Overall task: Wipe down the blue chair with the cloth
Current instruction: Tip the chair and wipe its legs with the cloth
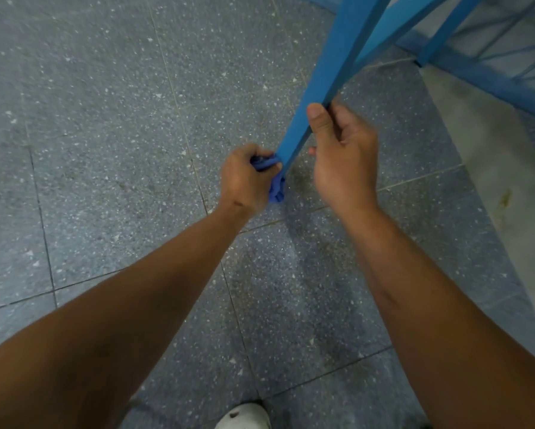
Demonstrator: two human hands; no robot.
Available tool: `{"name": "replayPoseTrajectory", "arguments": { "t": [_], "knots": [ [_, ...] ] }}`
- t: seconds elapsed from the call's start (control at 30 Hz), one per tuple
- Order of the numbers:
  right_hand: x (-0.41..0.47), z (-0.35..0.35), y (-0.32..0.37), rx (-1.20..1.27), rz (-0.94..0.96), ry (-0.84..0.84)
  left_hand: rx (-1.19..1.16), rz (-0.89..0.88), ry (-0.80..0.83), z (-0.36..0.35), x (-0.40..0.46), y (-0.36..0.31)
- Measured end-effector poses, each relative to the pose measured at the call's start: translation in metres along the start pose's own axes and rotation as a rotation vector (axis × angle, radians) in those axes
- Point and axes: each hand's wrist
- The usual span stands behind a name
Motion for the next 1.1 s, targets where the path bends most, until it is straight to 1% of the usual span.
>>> {"name": "replayPoseTrajectory", "arguments": {
  "t": [0.07,0.1,0.17,0.23,0.3,0.33,0.37,0.47,0.53,0.6,0.73,0.87,0.93,1.0,1.1],
  "knots": [
    [0.000,-0.001,-0.001,0.000,-0.006,-0.001,-0.019,-0.040,-0.028,-0.002,0.000,-0.004],
    [-0.001,-0.001,-0.002,0.005,-0.010,-0.001,-0.035,-0.033,-0.019,-0.003,-0.001,-0.003],
    [-0.002,-0.001,-0.003,0.022,-0.017,0.000,0.008,0.027,0.017,-0.004,-0.003,0.005],
    [-0.002,0.001,-0.002,0.029,-0.023,-0.004,0.092,0.126,0.039,-0.003,-0.005,0.015],
    [-0.001,0.001,-0.002,0.016,-0.022,0.009,0.087,0.186,0.033,-0.002,-0.006,0.019],
    [0.000,0.001,-0.003,0.006,-0.023,0.018,0.068,0.181,0.027,-0.003,-0.005,0.019],
    [0.000,0.001,-0.004,-0.002,-0.023,0.020,0.063,0.151,0.017,-0.005,-0.005,0.016],
    [-0.001,0.000,-0.006,-0.022,-0.014,0.002,0.098,-0.058,-0.027,-0.014,-0.013,-0.004],
    [-0.001,0.000,-0.006,-0.017,-0.022,0.010,0.076,-0.124,-0.035,-0.022,-0.018,-0.009],
    [0.000,0.002,-0.005,-0.010,-0.028,0.038,0.099,-0.102,-0.060,-0.025,-0.019,-0.005],
    [0.003,0.008,-0.005,-0.013,-0.023,0.070,0.083,0.093,-0.063,-0.021,-0.016,0.020],
    [0.003,0.008,-0.006,-0.042,-0.009,0.062,0.060,0.068,-0.085,-0.021,-0.018,0.007],
    [0.004,0.010,-0.004,-0.052,-0.016,0.096,0.029,0.037,-0.100,-0.019,-0.022,-0.008],
    [0.006,0.015,0.001,-0.047,-0.063,0.148,-0.001,0.018,-0.103,-0.015,-0.029,-0.024],
    [0.007,0.028,0.008,-0.041,-0.180,0.334,-0.099,0.001,-0.075,-0.010,-0.044,-0.047]
  ]
}}
Point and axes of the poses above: each hand's wrist, its own x-axis towards the middle knuckle, its own z-axis out of the back of the hand, y = z × x, and after that the axes turned 4 degrees about z, right-handed
